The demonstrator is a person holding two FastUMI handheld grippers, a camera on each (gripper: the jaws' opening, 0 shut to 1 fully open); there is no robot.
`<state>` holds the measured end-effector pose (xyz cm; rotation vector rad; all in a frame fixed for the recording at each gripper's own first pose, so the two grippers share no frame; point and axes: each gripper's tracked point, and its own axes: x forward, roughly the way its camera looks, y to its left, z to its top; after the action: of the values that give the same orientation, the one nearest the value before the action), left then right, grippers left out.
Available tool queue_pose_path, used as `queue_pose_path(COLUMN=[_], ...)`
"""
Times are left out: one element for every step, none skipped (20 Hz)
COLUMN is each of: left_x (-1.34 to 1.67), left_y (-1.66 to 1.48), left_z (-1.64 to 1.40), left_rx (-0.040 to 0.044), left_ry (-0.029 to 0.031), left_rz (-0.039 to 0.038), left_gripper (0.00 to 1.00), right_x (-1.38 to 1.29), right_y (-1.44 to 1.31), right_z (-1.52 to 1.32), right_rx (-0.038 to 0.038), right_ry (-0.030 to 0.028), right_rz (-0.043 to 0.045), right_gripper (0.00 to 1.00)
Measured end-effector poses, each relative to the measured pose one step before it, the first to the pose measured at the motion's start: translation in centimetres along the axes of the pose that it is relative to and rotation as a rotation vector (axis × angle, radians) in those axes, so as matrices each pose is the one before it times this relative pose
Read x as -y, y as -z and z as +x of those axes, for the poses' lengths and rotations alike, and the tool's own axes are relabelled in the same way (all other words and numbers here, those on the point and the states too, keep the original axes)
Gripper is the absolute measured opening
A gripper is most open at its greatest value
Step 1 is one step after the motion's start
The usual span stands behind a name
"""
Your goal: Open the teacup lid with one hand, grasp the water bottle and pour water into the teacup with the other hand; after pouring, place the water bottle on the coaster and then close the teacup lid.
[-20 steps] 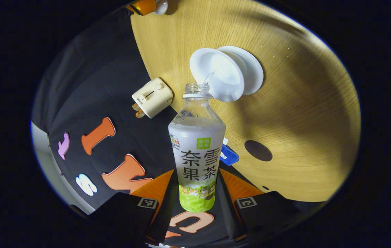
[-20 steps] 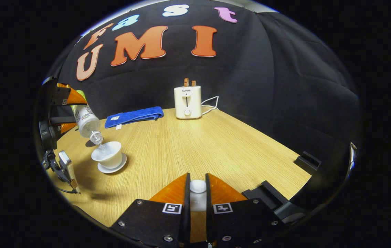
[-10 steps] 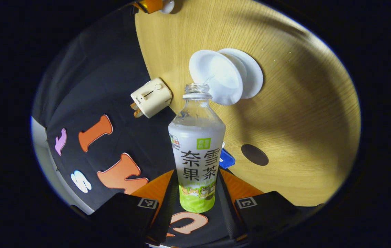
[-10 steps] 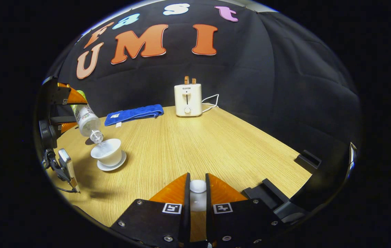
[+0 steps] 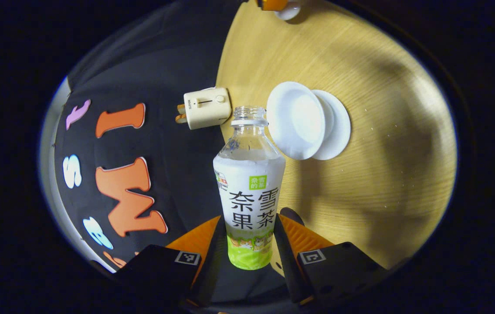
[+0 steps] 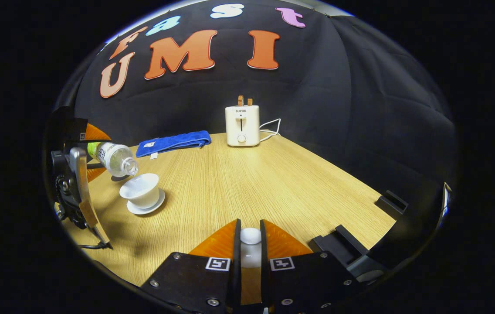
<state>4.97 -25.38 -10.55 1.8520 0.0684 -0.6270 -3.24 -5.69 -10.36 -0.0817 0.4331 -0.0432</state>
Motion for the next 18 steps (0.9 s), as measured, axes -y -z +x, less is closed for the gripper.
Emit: queue_pose_path(left_x=[0.423, 0.038, 0.089, -0.052, 0.093, 0.110, -0.042, -0.068, 0.030, -0.158, -0.045, -0.252, -0.336, -0.397, -0.362, -0.176, -0.403, -0.530], left_y=[-0.120, -0.039, 0.196, 0.453, 0.546, 0.119, -0.018, 0.069, 0.027, 0.297, 0.319, 0.691, 0.459, 0.379, 0.306, 0.280, 0.040, 0.018], left_z=[0.099, 0.270, 0.142, -0.020, -0.391, -0.123, 0.043, 0.111, 0.054, -0.246, -0.018, -0.286, 0.126, 0.395, 0.269, 0.086, 0.201, -0.114], left_rx=[0.00866, 0.00514, -0.00036, -0.00482, 0.00238, 0.00166, 0.00380, 0.00546, 0.00337, 0.00352, -0.00222, -0.00330, -0.00493, -0.00333, 0.00022, 0.00552, 0.01189, 0.01531], left_ry=[0.01305, 0.00806, 0.00307, -0.00401, 0.00107, 0.00642, 0.00531, 0.00517, 0.01225, 0.00776, 0.00950, 0.00868, 0.00809, 0.00269, 0.00534, 0.01213, 0.01297, 0.01916], left_rz=[-0.05860, -0.06705, -0.05668, -0.05563, -0.05232, -0.05255, -0.05434, -0.05722, -0.05543, -0.05556, -0.05253, -0.05306, -0.05530, -0.05867, -0.06363, -0.07078, -0.08444, -0.08563], left_gripper=[0.68, 0.68, 0.68, 0.72, 0.68, 0.67, 0.63, 0.63, 0.68, 0.63, 0.68, 0.68, 0.68, 0.68, 0.68, 0.64, 0.64, 0.68], right_x=[-0.048, 0.016, -0.103, -0.177, -0.154, -0.199, -0.128, -0.226, -0.297, -0.233, -0.197, -0.077, -0.089, -0.104, -0.212, -0.288, -0.399, -0.487], right_y=[-0.070, -0.048, -0.089, -0.034, -0.091, -0.121, -0.102, -0.037, -0.147, -0.063, -0.140, -0.091, -0.241, -0.110, -0.131, -0.044, -0.057, -0.057], right_z=[-0.108, 0.017, -0.041, -0.041, -0.092, -0.009, -0.063, -0.083, 0.054, -0.044, -0.023, -0.126, -0.059, -0.088, 0.131, 0.048, 0.067, 0.064], right_rx=[-0.00105, 0.00125, 0.00068, 0.00093, 0.00146, 0.00190, 0.00122, -0.00020, 0.00056, 0.00046, 0.00082, 0.00176, 0.00134, 0.00111, 0.00067, -0.00053, -0.00118, -0.00168], right_ry=[-0.00064, 0.00158, 0.00037, -0.00142, -0.00318, -0.00078, -0.00100, -0.00264, -0.00379, -0.00306, -0.00215, -0.00072, 0.00035, -0.00003, -0.00109, -0.00233, -0.00469, -0.00584], right_rz=[0.00017, -0.00120, -0.00136, -0.00042, -0.00207, -0.00304, -0.00388, -0.00379, -0.00217, -0.00430, -0.00571, -0.00597, -0.00370, -0.00175, -0.00064, -0.00163, -0.00436, -0.00574], right_gripper=[0.19, 0.19, 0.18, 0.19, 0.19, 0.19, 0.19, 0.19, 0.19, 0.19, 0.19, 0.19, 0.19, 0.19, 0.19, 0.19, 0.19, 0.19])
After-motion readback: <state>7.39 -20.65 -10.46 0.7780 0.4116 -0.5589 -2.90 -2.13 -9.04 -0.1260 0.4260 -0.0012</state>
